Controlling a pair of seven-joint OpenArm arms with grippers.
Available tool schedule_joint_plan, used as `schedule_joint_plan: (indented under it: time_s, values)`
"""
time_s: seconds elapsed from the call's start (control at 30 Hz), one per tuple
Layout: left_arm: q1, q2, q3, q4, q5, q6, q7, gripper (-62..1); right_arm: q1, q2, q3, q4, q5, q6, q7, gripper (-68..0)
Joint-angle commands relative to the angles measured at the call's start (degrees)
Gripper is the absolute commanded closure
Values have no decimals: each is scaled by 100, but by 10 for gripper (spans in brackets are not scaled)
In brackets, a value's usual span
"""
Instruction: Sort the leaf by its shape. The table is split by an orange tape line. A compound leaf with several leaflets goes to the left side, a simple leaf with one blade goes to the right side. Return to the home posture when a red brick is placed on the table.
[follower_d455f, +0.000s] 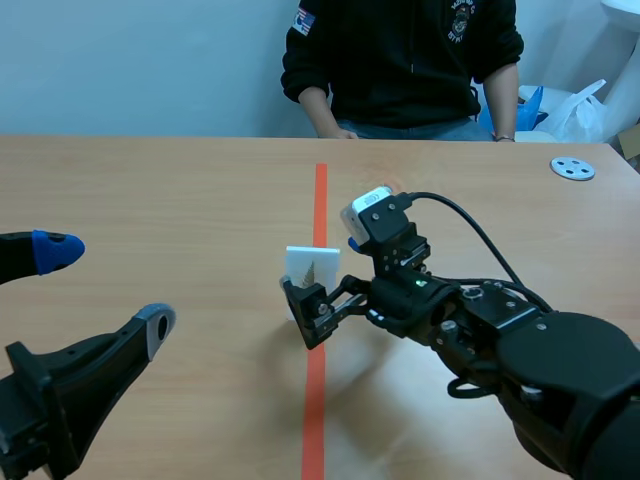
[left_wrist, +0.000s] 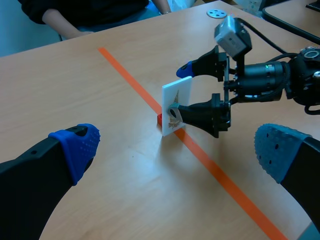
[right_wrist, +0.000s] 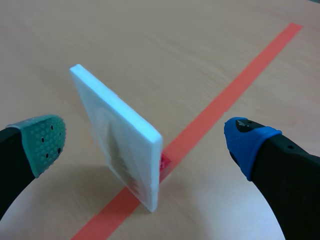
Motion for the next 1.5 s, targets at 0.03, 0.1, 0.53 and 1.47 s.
schedule_joint_plan:
  time_s: [0.03, 0.1, 0.53, 1.47]
  values:
    - [-13, -2, -7, 66, -37, 13, -103, -623, 109, -24, -79, 7, 37, 15, 127, -679]
    - [-13, -2, -7, 66, -37, 15, -103, -623, 103, -20, -162, 7, 33, 17, 149, -660]
    - [-13, -4, -7, 66, -37, 35, -103, -623, 42, -4, -291, 7, 17, -107, 225, -312]
    - [-13, -4, -7, 66, -37, 35, -98, -623, -24, 428, -162, 321, -42, -79, 732, -15]
